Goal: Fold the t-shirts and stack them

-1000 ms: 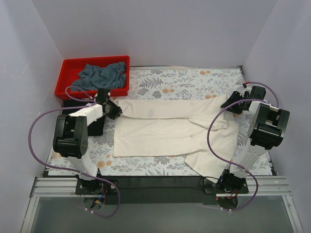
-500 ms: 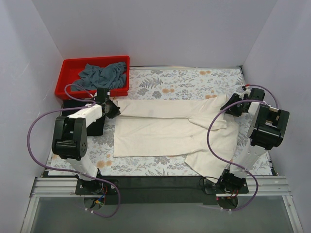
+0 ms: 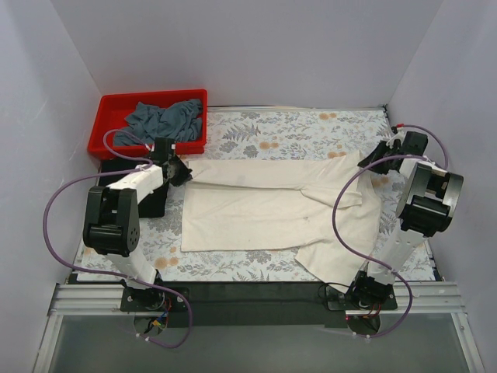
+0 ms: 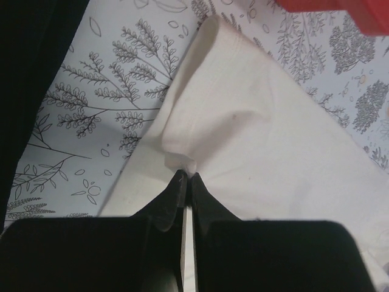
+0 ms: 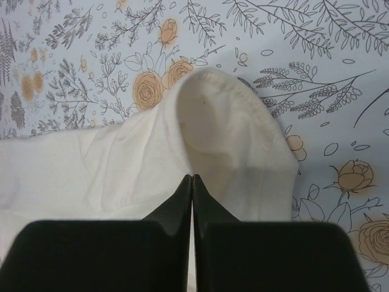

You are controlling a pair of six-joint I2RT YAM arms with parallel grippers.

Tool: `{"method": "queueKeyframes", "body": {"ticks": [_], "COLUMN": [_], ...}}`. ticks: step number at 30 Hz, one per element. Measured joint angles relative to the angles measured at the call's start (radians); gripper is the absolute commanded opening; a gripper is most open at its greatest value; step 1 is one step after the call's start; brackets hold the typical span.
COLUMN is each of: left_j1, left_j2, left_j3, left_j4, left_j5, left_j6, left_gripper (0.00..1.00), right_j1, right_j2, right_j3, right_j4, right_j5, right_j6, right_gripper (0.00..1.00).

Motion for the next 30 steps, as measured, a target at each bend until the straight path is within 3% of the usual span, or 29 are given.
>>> {"method": "queueKeyframes", "body": {"ticks": [9,18,21,22,25,30], "left_j1": [0.000,0.000,0.000,0.000,0.000,-0.005], "left_j2": [0.013,0.014,0.017,0.021,0.040,0.047], "left_j3": [0.080,0.063,0.019,0.002,-0.037,-0.054], "left_j4": [0.013,0.053,0.084,0.096,0.106,0.118], "left_j5": [0.000,0.011,0.033,0.040,0.061,0.085], "left_j6": [0.017,0.012,0.002,-0.001,-0.004,-0.004], "left_gripper": [0.00,0.00,0.00,0.00,0.00,0.00], "right_j1": [-0.011,-0.011,-0.011,-0.011,-0.011,-0.009], "right_j2": [0.035,0.108,0.144,0.156,0.170,0.129], "right_j3": [0.102,0.209,0.240,0.246,0.248,0.195], "right_j4": [-0.002,-0.014,-0.030,-0.032,-0.054,-0.086], "right_j5": [-0.013,-0.010,-0.002,0.002,0.013,0.028], "right_j6": [0.031,0.057,0.063,0.061,0.061,0.065], "right_gripper": [0.01,0.01,0.13,0.23,0.36,0.39]}}
